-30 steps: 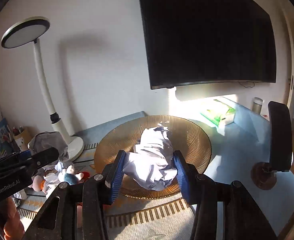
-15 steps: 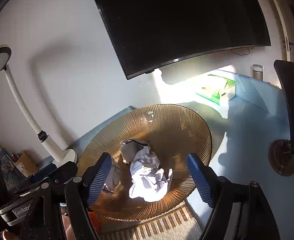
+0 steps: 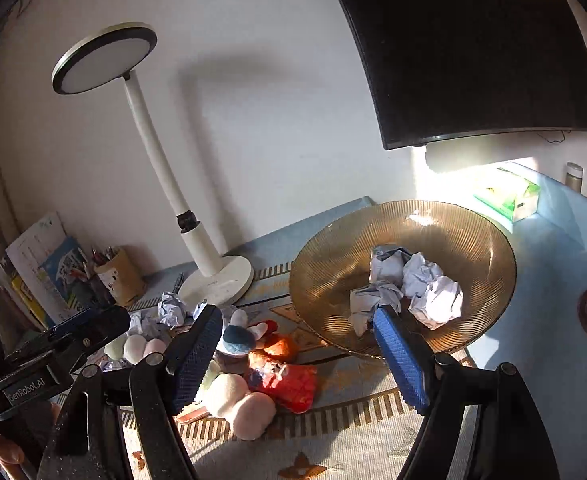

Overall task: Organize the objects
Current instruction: 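Move both open tools back toward the snack box and plush stack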

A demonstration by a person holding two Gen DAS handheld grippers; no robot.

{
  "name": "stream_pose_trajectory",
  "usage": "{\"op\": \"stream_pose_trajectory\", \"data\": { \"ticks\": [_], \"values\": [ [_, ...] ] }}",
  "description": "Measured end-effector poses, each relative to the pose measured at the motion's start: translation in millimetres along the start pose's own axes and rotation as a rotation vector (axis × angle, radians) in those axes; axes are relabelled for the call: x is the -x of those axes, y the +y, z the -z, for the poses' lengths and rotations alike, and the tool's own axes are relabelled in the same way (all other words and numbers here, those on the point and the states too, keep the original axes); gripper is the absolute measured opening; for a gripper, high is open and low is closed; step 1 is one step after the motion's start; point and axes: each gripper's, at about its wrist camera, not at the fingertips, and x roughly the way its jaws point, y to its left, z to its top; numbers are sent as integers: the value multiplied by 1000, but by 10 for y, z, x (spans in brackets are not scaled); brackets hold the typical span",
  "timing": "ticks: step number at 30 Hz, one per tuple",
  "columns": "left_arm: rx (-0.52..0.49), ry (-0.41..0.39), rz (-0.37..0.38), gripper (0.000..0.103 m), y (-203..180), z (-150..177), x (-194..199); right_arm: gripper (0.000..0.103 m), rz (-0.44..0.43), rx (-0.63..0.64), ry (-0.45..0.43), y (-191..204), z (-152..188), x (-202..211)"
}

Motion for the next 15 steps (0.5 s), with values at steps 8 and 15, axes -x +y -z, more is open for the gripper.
{"op": "stream_pose_trajectory", "data": {
  "ticks": [8, 15],
  "values": [
    [51, 73, -176, 101, 673, 788, -5, 84, 18, 134, -8, 508, 645, -284],
    [189, 98, -131, 101, 985, 981, -188, 91, 55, 211, 11, 588, 838, -476]
  ]
}}
